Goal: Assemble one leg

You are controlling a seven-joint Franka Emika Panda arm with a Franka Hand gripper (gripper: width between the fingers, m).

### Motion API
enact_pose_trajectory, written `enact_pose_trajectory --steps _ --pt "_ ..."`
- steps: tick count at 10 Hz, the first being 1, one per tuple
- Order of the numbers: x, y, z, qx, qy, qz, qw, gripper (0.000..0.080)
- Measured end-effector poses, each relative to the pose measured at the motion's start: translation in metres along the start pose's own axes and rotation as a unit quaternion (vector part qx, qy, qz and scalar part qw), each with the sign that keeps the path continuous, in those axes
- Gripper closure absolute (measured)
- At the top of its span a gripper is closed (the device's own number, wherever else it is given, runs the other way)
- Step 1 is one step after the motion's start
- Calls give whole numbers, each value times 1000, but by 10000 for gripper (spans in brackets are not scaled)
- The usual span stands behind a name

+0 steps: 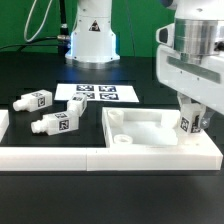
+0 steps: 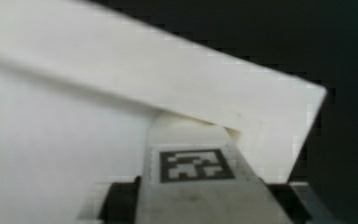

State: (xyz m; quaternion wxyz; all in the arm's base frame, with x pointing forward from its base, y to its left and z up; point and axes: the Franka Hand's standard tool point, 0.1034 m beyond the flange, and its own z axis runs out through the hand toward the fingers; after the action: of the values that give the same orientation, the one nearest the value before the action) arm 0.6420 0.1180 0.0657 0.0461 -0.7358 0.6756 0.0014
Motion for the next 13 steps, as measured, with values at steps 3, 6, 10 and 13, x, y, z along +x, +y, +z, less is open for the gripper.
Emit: enact_pose_trajectory --steps 3,6,10,13 --pt "1 0 0 11 -7 112 994 511" --pt "2 0 1 10 -9 198 980 511" --pt "1 -7 -16 21 -17 152 988 298" --pt "-6 -16 -87 42 -42 75 995 156"
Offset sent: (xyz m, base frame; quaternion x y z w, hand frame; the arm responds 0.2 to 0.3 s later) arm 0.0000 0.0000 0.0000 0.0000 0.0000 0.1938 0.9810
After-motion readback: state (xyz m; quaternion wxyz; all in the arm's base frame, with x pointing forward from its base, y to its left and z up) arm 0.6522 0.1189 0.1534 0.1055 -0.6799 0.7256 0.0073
